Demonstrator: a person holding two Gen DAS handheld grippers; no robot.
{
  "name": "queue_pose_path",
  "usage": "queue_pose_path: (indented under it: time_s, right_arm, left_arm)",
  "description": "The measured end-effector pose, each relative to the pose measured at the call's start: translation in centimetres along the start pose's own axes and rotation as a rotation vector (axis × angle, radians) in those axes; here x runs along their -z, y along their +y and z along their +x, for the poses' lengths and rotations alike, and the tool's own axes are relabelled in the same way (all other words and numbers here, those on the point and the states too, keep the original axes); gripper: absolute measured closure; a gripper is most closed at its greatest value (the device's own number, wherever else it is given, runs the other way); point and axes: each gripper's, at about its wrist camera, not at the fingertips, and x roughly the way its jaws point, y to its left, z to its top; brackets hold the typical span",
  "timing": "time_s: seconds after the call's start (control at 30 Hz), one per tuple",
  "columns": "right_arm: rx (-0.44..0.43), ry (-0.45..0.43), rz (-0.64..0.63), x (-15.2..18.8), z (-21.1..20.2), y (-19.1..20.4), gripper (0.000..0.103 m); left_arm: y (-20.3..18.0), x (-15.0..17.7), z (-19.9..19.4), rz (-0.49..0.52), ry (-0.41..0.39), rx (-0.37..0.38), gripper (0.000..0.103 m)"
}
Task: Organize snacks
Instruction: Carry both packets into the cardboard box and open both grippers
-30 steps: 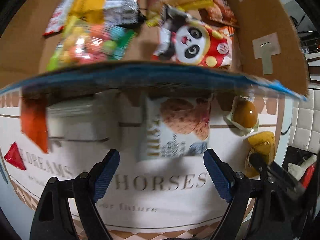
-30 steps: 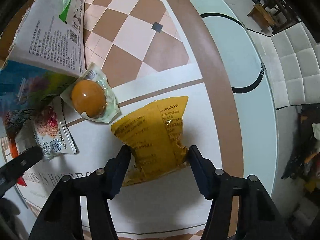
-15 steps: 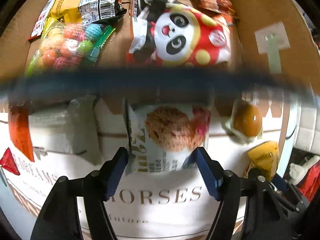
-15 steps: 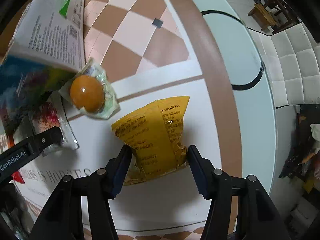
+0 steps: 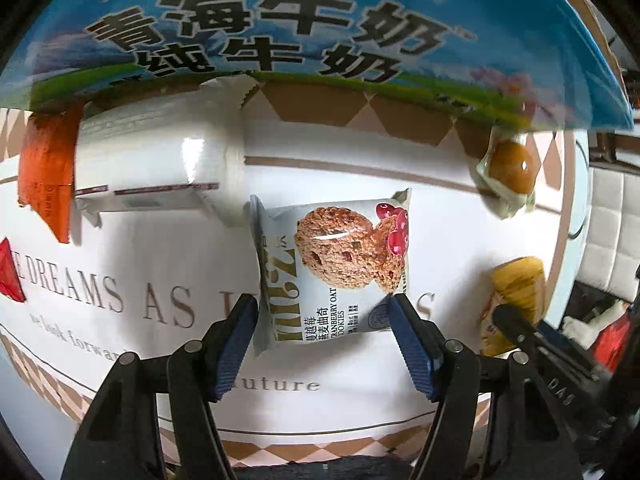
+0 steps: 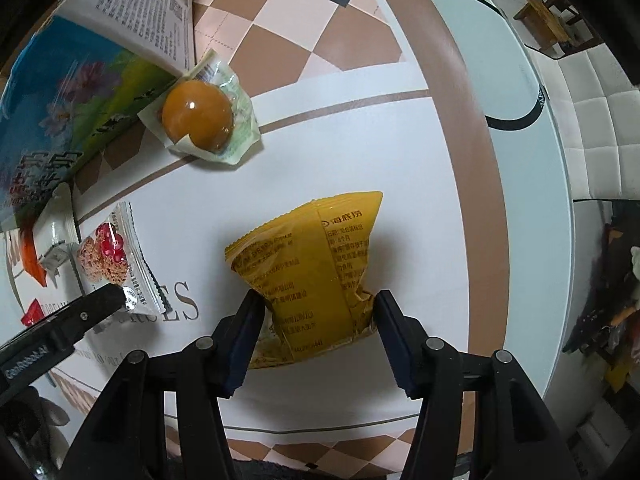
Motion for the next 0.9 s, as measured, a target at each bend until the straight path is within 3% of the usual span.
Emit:
queue_pose_path:
  time_s: [0.2, 0.33, 0.63, 0.7, 0.9]
  right_arm:
    - [-0.003, 0.009, 0.015, -0.7, 0.1, -1.1, 0.041]
    - [-0.001, 0.008, 0.023, -1.4, 0.1, -1.7, 0.040]
    - [0.023, 0.000, 0.030, -1.0, 0.4, -1.3, 0.040]
    - [0.031, -0.003, 0.029, -1.0, 0.2, -0.6, 0.040]
    - [0.055, -0.024, 0.013, -0.4, 0.6, 1.3, 0.042]
  left_arm:
    - [-0.7, -1.3, 1.7, -0.030, 0.040, -0.009, 0.033]
    - [-2.1, -2.6, 2.1, -0.030, 0.037, -0.031, 0.024]
    - [-5.8, -1.9, 3.1, -0.031, 0.025, -0.115, 0.013]
    - [-6.4, -1.9, 3.3, -0.033, 0.005, -0.124, 0.013]
    - [-6.6, -1.8, 2.6, -0.020, -0.049, -0.131, 0.028]
